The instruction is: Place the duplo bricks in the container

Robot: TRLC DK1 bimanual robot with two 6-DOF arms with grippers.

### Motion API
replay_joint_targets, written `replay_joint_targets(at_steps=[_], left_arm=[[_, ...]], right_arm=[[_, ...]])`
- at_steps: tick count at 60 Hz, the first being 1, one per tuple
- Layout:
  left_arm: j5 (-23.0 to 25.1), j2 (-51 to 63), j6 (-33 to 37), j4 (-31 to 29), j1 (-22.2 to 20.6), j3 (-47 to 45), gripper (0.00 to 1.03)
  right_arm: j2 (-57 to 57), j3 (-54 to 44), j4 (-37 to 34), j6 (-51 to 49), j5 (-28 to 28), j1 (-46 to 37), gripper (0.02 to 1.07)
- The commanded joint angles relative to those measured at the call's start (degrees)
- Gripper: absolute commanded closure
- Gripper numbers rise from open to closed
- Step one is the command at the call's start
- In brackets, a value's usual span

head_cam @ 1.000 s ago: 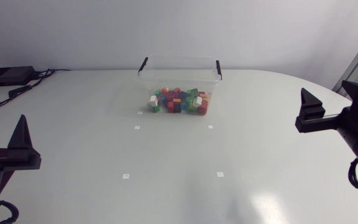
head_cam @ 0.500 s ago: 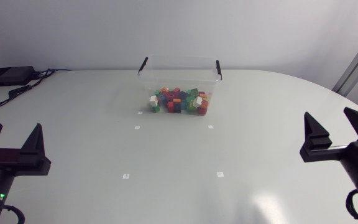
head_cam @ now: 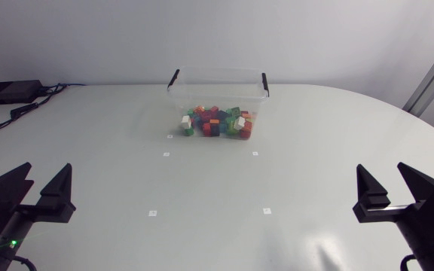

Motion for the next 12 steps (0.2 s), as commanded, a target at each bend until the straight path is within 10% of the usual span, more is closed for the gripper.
replay_joint_targets(at_steps=[1, 12], left_arm=[[0.4, 0.2, -1.9, 0.0, -0.6, -1.3, 0.04], [0.4, 0.2, -1.9, 0.0, -0.6, -1.3, 0.04]], right_arm=[[-0.6, -1.1, -0.2, 1.9, -0.2, -0.4, 0.07], [-0.6, -1.1, -0.2, 1.9, -0.2, -0.4, 0.07]])
